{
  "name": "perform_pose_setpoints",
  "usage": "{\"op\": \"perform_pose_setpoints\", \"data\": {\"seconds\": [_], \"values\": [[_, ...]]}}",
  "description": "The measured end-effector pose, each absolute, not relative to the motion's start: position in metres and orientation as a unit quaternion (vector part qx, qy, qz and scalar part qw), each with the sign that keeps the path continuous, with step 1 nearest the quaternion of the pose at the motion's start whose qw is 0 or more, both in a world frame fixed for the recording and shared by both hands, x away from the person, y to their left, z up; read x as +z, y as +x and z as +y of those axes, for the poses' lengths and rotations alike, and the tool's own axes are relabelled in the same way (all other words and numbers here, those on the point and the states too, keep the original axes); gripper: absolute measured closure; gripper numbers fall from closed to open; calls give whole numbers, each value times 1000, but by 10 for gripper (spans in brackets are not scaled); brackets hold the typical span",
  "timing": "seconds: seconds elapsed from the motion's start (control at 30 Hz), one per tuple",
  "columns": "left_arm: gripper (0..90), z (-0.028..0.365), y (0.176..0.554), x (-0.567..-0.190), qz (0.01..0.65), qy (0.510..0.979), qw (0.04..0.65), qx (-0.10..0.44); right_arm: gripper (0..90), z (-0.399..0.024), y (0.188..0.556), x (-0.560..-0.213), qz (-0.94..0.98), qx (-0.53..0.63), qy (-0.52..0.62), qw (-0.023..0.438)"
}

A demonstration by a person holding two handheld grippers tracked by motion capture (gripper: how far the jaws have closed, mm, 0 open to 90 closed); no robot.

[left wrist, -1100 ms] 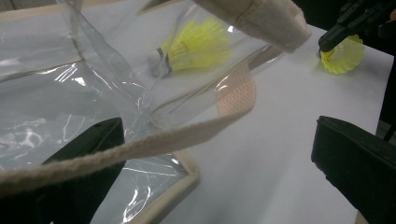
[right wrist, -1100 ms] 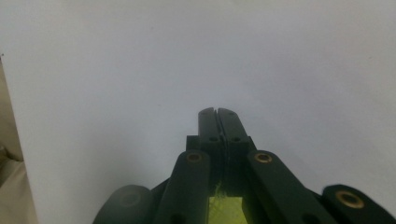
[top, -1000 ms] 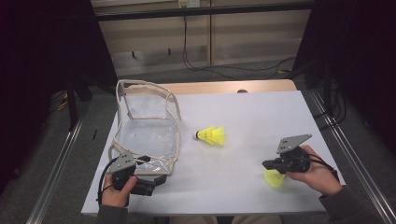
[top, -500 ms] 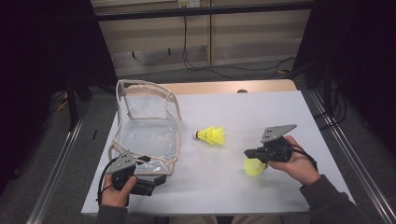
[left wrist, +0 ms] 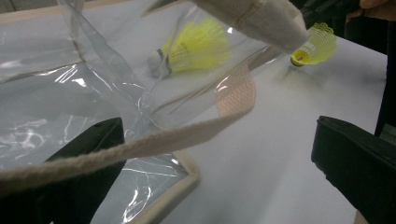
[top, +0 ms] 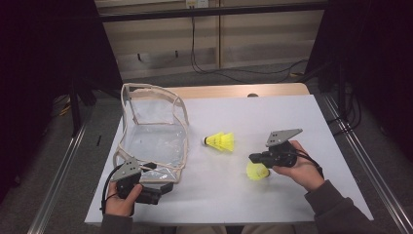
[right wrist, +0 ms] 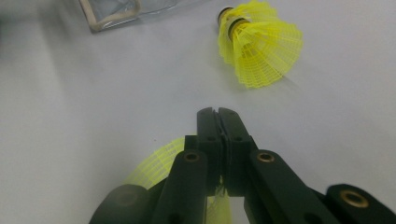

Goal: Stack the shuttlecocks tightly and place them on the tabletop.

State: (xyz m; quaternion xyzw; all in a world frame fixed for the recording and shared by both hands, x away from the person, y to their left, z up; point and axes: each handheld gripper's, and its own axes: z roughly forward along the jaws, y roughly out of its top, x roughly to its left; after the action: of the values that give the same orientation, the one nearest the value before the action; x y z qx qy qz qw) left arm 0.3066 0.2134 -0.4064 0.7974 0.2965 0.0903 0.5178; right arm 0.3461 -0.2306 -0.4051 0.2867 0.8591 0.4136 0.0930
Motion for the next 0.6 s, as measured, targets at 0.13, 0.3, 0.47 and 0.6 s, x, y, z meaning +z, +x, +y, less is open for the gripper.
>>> {"op": "perform_pose_setpoints", "data": {"seconds": [0.13, 0.3, 0.47, 0.6], "values": [[31, 213, 306, -406, 297, 798, 517, 90, 876, -234, 345, -407, 858, 413, 290, 95], [31, 213, 306, -406, 297, 798, 517, 91, 837, -239, 345, -406, 856, 412, 296, 101], [31, 213, 306, -406, 297, 798, 516, 91, 808, -248, 345, -406, 853, 408, 305, 113], [31, 213, 306, -406, 297, 798, 516, 91, 801, -258, 345, -404, 848, 406, 315, 127]]}}
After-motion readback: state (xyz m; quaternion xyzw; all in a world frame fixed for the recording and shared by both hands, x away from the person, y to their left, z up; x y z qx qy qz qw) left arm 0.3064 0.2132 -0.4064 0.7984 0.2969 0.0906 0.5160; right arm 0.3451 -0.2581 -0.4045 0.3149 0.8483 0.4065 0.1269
